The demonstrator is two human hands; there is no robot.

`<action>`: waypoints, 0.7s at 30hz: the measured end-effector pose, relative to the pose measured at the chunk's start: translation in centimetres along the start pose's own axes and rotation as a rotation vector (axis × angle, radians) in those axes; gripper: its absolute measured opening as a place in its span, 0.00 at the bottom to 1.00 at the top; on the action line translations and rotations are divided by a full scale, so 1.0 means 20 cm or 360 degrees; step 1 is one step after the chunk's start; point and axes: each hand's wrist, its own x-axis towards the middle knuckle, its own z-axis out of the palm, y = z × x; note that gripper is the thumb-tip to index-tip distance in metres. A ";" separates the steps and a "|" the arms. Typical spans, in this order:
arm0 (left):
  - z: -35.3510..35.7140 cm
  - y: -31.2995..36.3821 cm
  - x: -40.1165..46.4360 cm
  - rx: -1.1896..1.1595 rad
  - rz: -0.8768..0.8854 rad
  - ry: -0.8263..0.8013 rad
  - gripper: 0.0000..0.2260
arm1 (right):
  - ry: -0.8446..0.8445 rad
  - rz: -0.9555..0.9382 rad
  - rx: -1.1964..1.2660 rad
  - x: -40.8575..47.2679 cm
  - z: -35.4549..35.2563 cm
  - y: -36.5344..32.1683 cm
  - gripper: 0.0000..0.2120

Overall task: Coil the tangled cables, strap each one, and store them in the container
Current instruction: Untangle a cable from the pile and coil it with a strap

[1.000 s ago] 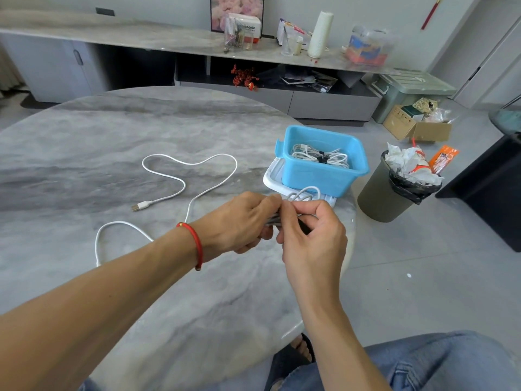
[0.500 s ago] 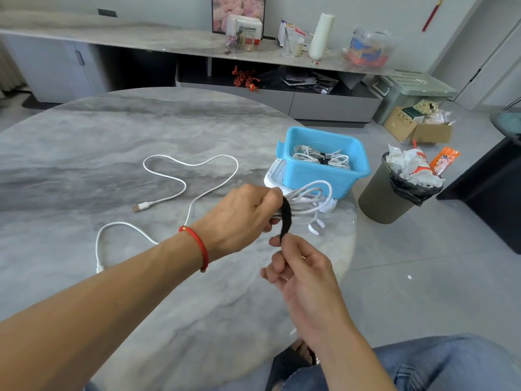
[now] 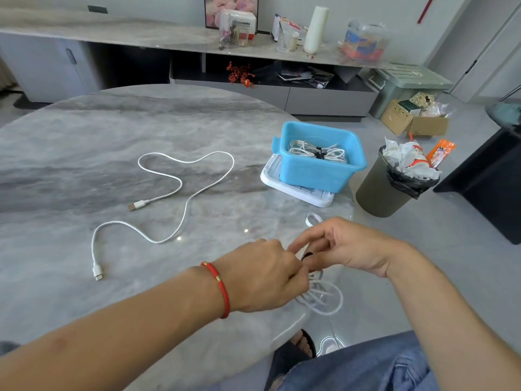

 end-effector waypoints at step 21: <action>-0.01 -0.10 0.14 -0.2192 -0.1200 -0.0054 0.10 | 0.1700 -0.0623 -0.0710 0.03 0.27 -0.09 0.06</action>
